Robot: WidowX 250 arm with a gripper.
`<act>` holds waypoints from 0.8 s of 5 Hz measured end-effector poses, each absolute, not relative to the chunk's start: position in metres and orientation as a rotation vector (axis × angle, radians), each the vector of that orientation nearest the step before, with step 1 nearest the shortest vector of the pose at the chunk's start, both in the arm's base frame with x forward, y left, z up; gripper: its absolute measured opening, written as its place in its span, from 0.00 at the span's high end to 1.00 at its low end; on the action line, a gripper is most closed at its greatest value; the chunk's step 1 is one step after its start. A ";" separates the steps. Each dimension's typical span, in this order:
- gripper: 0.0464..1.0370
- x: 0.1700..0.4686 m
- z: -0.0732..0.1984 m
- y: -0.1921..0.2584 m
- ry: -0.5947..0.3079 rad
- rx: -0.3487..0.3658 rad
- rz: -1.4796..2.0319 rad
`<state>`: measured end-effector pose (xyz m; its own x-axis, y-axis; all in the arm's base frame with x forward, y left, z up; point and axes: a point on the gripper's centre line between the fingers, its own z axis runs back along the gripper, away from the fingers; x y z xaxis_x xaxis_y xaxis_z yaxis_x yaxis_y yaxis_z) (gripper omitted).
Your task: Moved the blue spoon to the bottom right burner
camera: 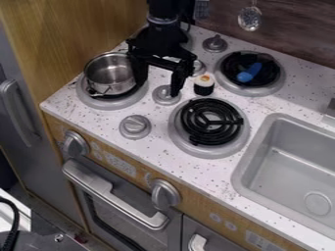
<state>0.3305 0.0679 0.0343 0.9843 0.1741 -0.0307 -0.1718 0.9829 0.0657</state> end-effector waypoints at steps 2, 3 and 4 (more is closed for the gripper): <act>0.04 0.353 0.019 0.041 0.046 0.036 0.108; 0.04 0.377 0.017 0.004 0.024 0.039 0.005; 0.04 0.399 0.017 -0.012 -0.021 0.038 -0.038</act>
<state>0.3989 -0.0116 0.0174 0.9990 -0.0389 0.0206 0.0380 0.9985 0.0385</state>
